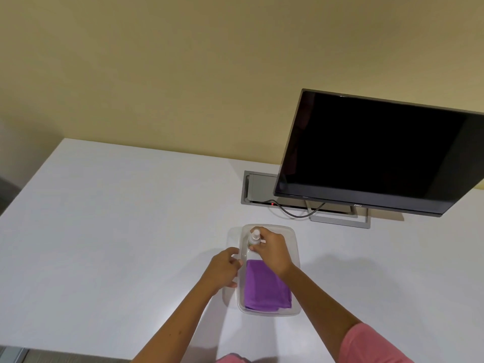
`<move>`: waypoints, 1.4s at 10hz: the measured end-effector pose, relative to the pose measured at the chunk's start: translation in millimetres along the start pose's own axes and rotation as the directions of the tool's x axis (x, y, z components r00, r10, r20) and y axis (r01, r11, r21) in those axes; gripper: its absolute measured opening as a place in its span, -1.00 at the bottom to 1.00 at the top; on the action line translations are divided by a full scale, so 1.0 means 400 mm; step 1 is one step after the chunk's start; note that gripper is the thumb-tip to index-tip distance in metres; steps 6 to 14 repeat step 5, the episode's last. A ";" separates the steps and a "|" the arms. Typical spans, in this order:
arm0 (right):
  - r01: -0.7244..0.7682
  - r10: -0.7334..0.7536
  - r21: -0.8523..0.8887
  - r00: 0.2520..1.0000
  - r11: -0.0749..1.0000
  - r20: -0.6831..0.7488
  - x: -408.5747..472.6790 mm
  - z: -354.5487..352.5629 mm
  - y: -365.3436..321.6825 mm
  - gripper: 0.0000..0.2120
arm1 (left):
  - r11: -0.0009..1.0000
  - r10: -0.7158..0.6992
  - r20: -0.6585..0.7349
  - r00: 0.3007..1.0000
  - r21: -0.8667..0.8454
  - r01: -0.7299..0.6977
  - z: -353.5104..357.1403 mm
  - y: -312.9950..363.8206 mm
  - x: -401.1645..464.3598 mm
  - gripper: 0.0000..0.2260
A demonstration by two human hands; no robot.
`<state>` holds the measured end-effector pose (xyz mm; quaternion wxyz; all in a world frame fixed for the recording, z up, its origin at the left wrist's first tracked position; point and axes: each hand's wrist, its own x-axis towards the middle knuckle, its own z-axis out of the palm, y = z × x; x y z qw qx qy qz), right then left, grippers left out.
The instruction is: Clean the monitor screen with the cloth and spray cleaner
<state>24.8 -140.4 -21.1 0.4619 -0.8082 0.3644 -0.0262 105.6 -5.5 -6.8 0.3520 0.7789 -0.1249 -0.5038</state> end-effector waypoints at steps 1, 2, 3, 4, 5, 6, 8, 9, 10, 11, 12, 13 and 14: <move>-0.011 0.011 -0.002 1.000 1.000 0.008 0.000 -0.001 -0.006 -0.71 | 1.000 0.014 -0.001 1.000 0.021 -0.014 0.000 0.002 0.005 -0.67; -0.039 0.039 -0.017 0.999 0.999 0.014 -0.003 0.000 -0.006 -0.62 | 0.998 0.029 0.003 1.000 0.054 -0.029 0.001 0.003 0.007 -0.65; -0.071 0.071 -0.043 0.997 0.997 0.008 -0.007 -0.009 -0.004 -0.47 | 0.993 0.030 -0.004 1.000 0.117 -0.029 0.000 0.010 0.005 -0.61; -0.108 0.108 -0.020 0.994 0.994 -0.007 -0.017 -0.025 -0.002 -0.37 | 0.972 0.071 -0.025 0.997 0.226 -0.064 0.011 0.017 -0.007 -0.54; -0.103 0.109 0.074 0.990 0.992 -0.091 -0.042 -0.056 0.005 -0.38 | 0.897 0.266 -0.270 0.925 0.421 -0.136 0.031 0.025 -0.022 -0.49; -0.103 0.109 0.074 0.990 0.992 -0.091 -0.042 -0.056 0.005 -0.38 | 0.897 0.266 -0.270 0.925 0.421 -0.136 0.031 0.025 -0.022 -0.49; -0.103 0.109 0.074 0.990 0.992 -0.091 -0.042 -0.056 0.005 -0.38 | 0.897 0.266 -0.270 0.925 0.421 -0.136 0.031 0.025 -0.022 -0.49; -0.103 0.109 0.074 0.990 0.992 -0.091 -0.042 -0.056 0.005 -0.38 | 0.897 0.266 -0.270 0.925 0.421 -0.136 0.031 0.025 -0.022 -0.49; -0.103 0.109 0.074 0.990 0.992 -0.091 -0.042 -0.056 0.005 -0.38 | 0.897 0.266 -0.270 0.925 0.421 -0.136 0.031 0.025 -0.022 -0.49; -0.103 0.109 0.074 0.990 0.992 -0.091 -0.042 -0.056 0.005 -0.38 | 0.897 0.266 -0.270 0.925 0.421 -0.136 0.031 0.025 -0.022 -0.49; -0.103 0.109 0.074 0.990 0.992 -0.091 -0.042 -0.056 0.005 -0.38 | 0.897 0.266 -0.270 0.925 0.421 -0.136 0.031 0.025 -0.022 -0.49; -0.103 0.109 0.074 0.990 0.992 -0.091 -0.042 -0.056 0.005 -0.38 | 0.897 0.266 -0.270 0.925 0.421 -0.136 0.031 0.025 -0.022 -0.49; -0.103 0.109 0.074 0.990 0.992 -0.091 -0.042 -0.056 0.005 -0.38 | 0.897 0.266 -0.270 0.925 0.421 -0.136 0.031 0.025 -0.022 -0.49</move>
